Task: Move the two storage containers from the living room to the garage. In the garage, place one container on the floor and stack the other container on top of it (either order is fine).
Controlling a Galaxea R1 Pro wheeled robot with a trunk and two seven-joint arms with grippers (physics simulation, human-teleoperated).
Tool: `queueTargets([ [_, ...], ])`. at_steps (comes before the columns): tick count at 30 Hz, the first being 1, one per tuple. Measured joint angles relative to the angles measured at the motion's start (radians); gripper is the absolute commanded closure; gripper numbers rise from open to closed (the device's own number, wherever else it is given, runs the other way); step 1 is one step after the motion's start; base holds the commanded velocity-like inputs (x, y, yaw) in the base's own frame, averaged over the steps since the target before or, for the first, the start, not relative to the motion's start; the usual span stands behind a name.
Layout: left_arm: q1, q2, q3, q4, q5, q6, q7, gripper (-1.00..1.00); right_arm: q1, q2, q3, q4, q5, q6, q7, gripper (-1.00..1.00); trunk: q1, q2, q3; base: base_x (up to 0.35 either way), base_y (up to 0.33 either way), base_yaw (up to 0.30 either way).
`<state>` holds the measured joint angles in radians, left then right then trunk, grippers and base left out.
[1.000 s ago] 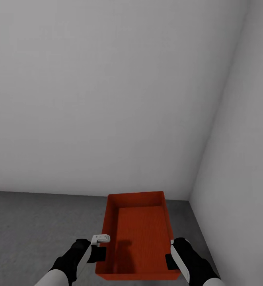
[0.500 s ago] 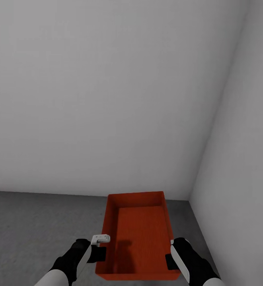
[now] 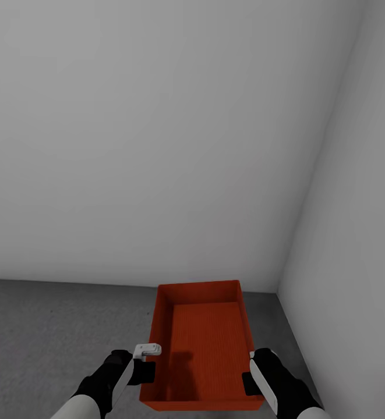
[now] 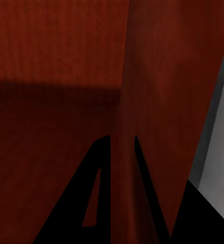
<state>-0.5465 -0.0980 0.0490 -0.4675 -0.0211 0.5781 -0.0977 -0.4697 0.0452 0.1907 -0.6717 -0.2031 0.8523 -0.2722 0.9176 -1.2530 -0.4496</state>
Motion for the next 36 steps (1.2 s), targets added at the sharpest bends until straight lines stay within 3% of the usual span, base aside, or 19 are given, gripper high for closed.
queueTargets([
  [4, 0.0, 0.0, -0.001, 0.0, 0.001, 0.0, 0.0, 1.0, 0.0, 0.0, 0.0, 0.0, 0.0, 0.0, 0.0, 1.0, 0.015, -0.028, -0.013, 0.0, 0.0, 0.0],
  [19, 0.0, 0.0, -0.001, 0.0, 0.001, 0.0, 0.0, 1.0, 0.0, 0.0, 0.0, 0.0, 0.0, 0.0, 0.0, 1.0, 0.015, -0.028, -0.025, 0.0, 0.0, 0.0],
  [36, 0.0, 0.0, -0.001, 0.0, 0.001, 0.0, 0.0, 1.0, 0.0, 0.0, 0.0, 0.0, -0.001, 0.0, 0.0, 1.0, 0.081, -0.147, -0.095, 0.0, 0.0, 0.0],
])
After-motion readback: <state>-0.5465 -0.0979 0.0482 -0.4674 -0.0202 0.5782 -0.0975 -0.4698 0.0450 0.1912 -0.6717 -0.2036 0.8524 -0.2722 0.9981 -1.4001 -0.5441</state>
